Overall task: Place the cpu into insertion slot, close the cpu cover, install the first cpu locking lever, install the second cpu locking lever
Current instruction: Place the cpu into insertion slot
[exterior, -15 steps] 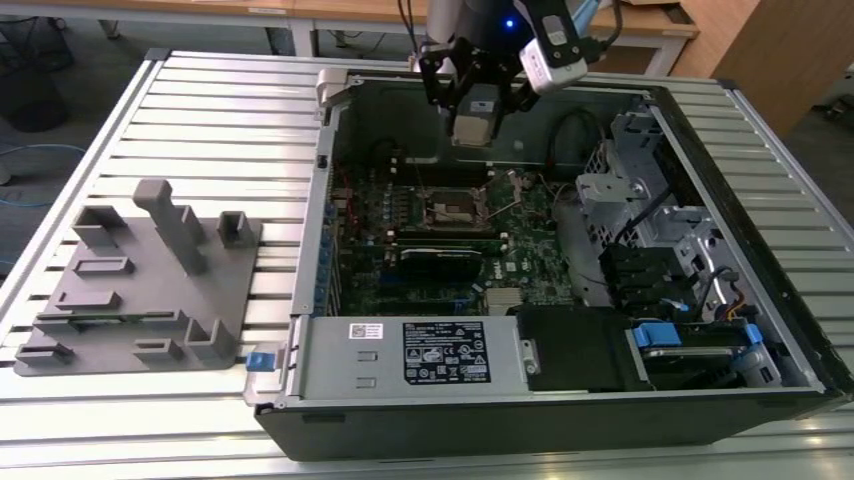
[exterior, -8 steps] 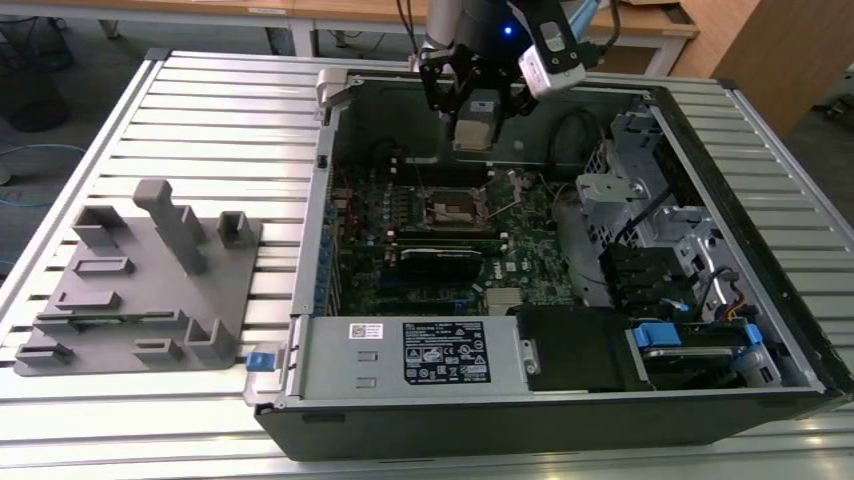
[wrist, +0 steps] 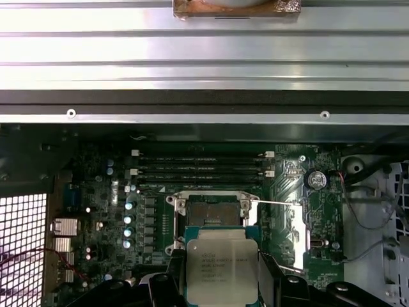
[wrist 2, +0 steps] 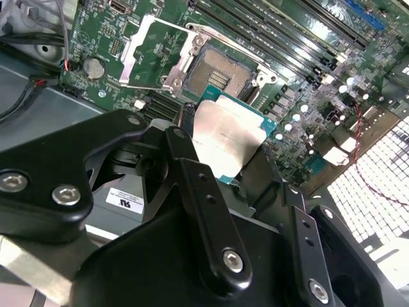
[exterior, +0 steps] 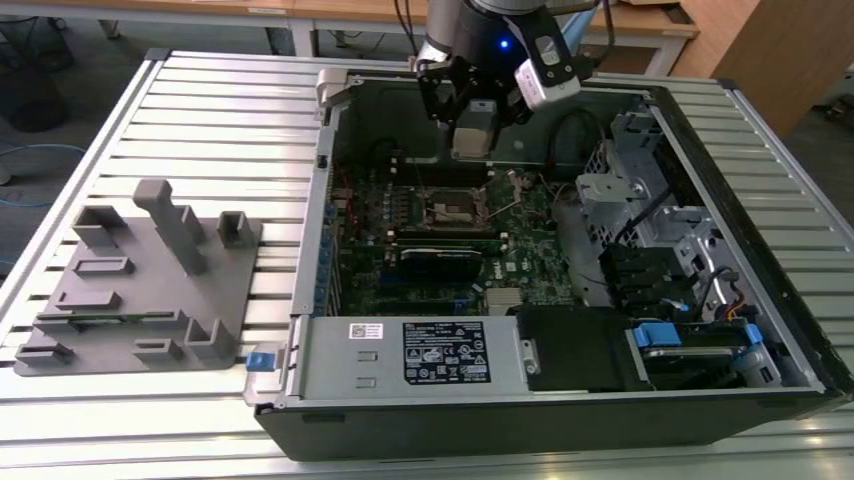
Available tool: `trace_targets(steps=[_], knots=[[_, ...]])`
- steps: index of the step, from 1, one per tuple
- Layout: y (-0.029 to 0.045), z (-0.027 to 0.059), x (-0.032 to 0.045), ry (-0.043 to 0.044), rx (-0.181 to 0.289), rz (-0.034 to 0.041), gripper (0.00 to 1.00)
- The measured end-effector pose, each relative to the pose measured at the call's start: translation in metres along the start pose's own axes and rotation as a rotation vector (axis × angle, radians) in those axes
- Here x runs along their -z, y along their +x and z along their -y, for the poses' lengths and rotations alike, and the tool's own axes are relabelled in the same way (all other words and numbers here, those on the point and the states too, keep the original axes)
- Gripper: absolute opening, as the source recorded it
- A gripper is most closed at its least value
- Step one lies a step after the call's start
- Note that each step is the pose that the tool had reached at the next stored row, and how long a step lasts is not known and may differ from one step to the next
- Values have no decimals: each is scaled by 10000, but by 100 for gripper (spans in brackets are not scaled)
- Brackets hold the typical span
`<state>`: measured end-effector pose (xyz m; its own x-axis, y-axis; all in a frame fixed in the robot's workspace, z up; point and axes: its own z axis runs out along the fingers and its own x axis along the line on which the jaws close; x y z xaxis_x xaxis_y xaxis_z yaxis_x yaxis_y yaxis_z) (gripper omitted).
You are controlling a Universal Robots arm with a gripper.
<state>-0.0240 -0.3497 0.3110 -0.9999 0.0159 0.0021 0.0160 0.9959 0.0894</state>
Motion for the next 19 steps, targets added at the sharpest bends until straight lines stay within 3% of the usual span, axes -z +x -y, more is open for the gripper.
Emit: trace_targets(steps=[19], knots=[[0,7,-80,-1,2,4,54]])
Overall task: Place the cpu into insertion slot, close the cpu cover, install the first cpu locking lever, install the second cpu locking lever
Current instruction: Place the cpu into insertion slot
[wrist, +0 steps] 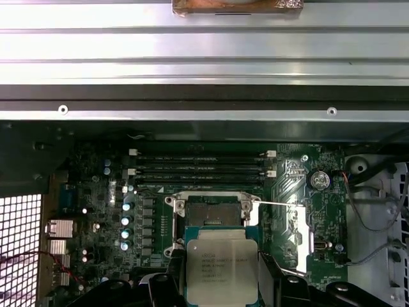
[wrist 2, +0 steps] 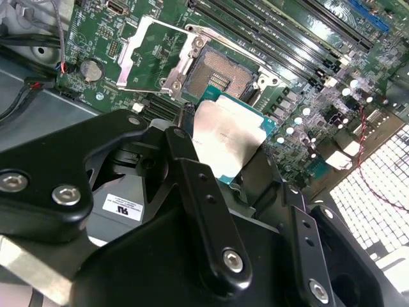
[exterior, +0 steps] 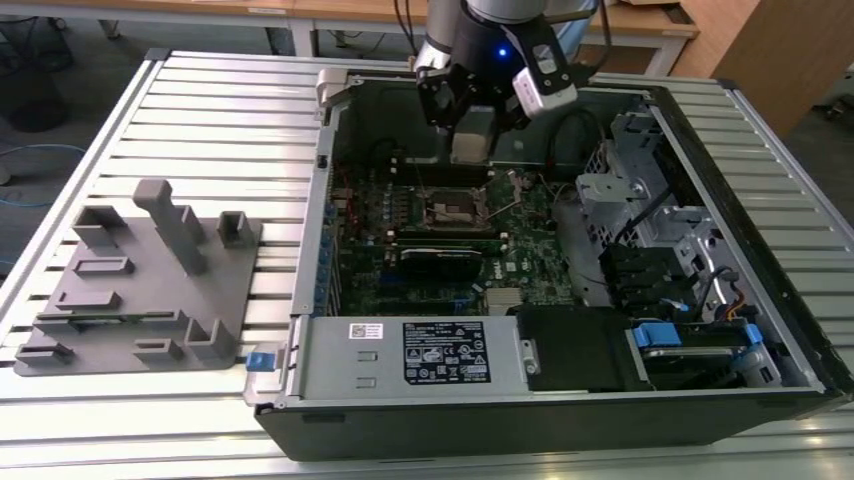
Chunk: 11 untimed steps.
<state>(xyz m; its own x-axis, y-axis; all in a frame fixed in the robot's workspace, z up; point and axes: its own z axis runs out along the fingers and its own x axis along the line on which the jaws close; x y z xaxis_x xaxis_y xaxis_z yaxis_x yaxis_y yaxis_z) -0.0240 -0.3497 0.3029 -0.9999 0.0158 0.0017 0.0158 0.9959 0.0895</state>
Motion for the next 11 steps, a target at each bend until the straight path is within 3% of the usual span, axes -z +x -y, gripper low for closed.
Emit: trace_targets(steps=[11], knots=[[1,2,-29,-1,1,8,54]])
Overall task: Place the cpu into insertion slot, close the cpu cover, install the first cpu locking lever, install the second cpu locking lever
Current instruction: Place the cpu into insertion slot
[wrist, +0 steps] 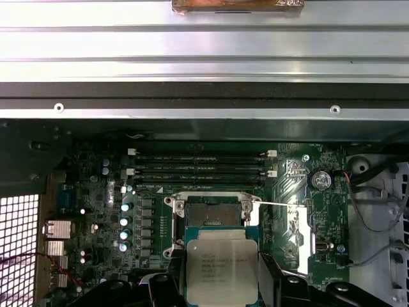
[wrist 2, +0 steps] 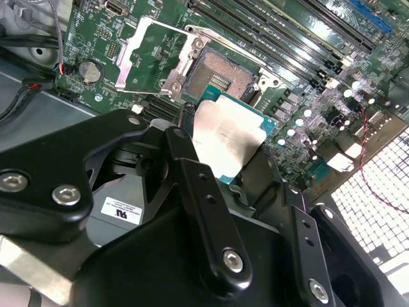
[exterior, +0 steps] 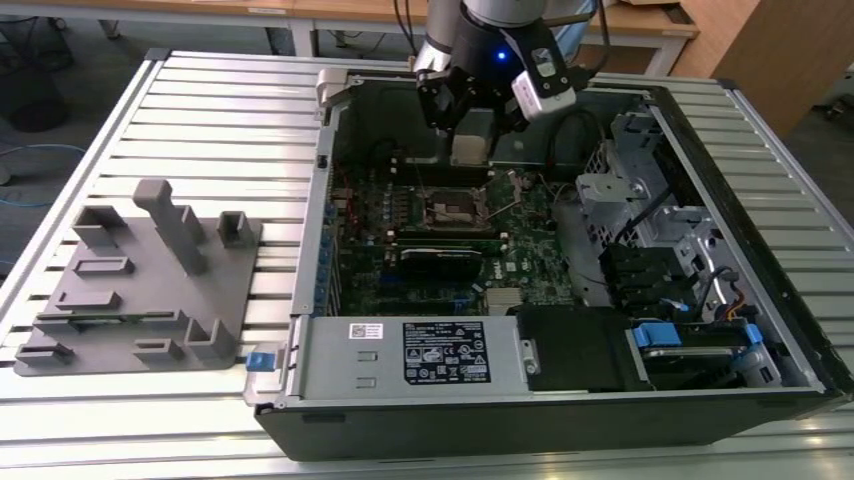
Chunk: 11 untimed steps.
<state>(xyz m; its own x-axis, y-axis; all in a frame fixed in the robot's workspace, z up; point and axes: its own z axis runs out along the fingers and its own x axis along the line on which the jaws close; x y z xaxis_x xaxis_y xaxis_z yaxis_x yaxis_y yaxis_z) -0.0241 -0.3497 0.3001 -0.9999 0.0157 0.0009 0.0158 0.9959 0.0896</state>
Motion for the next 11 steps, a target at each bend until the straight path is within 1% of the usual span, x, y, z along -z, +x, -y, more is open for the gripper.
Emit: trace_targets(steps=[5,11], knots=[[9,3,-35,-1,3,32,54],[22,12,-130,-1,12,68,54]])
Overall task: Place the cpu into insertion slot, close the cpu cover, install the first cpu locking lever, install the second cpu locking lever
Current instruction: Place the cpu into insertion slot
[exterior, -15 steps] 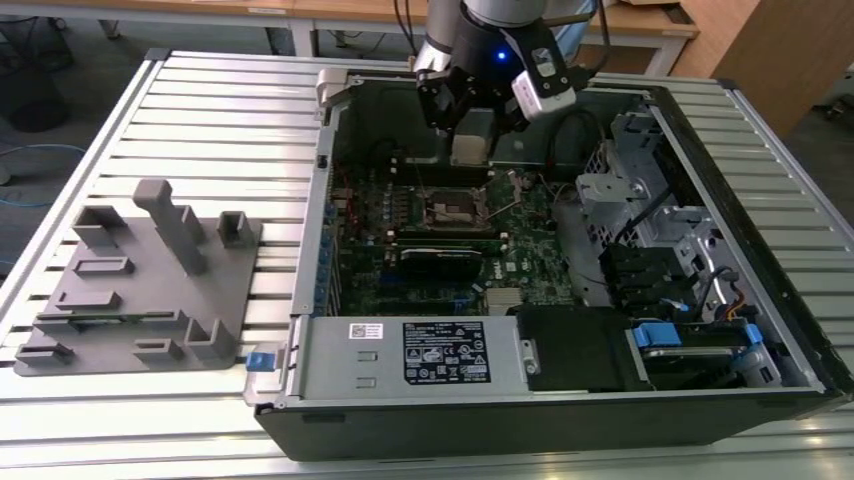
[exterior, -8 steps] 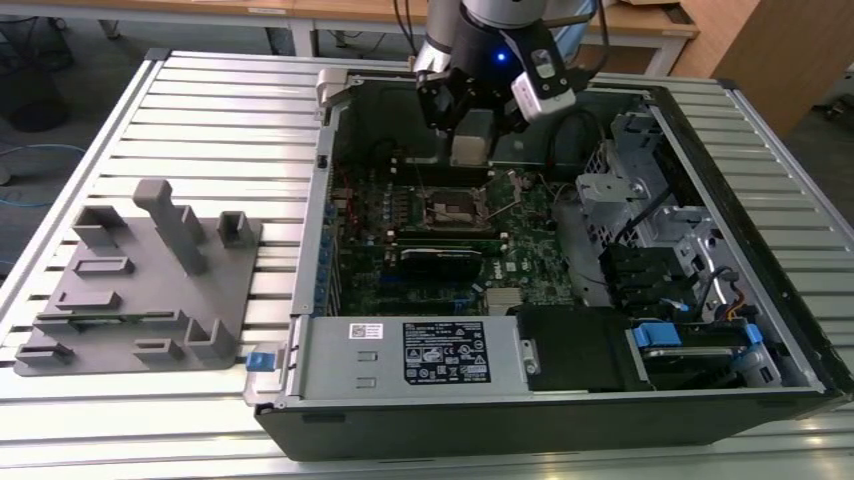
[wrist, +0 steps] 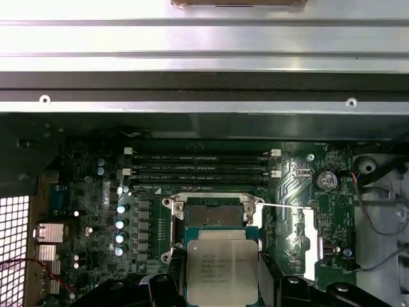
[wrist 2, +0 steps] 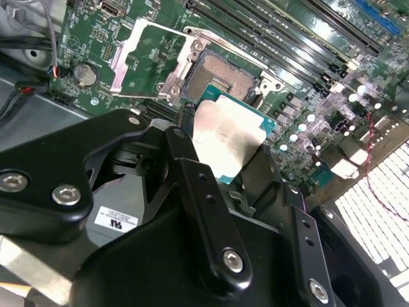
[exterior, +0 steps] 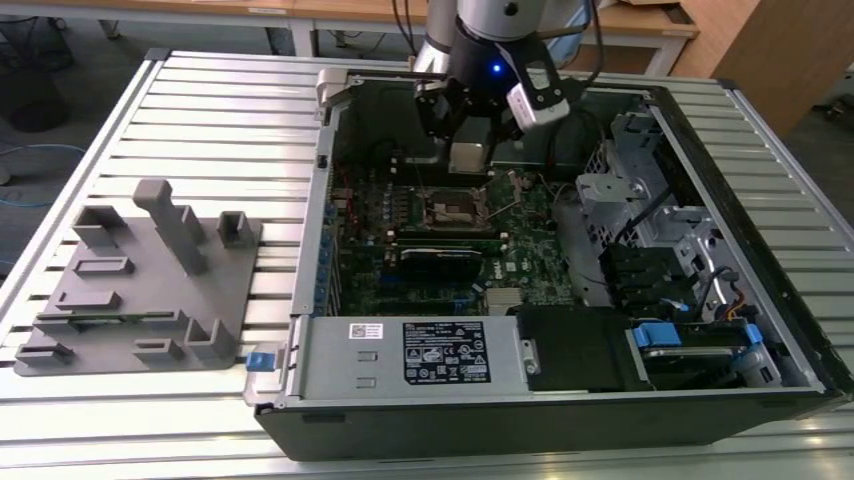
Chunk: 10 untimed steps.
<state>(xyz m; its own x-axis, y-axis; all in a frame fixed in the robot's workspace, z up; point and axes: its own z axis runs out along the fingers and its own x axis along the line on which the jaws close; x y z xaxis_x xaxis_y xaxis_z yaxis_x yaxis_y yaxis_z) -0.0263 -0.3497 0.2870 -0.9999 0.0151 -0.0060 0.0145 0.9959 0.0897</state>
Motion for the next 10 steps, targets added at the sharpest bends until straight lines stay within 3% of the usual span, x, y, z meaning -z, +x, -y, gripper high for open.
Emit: trace_targets(steps=[10], knots=[[11,14,-144,0,50,40,54]])
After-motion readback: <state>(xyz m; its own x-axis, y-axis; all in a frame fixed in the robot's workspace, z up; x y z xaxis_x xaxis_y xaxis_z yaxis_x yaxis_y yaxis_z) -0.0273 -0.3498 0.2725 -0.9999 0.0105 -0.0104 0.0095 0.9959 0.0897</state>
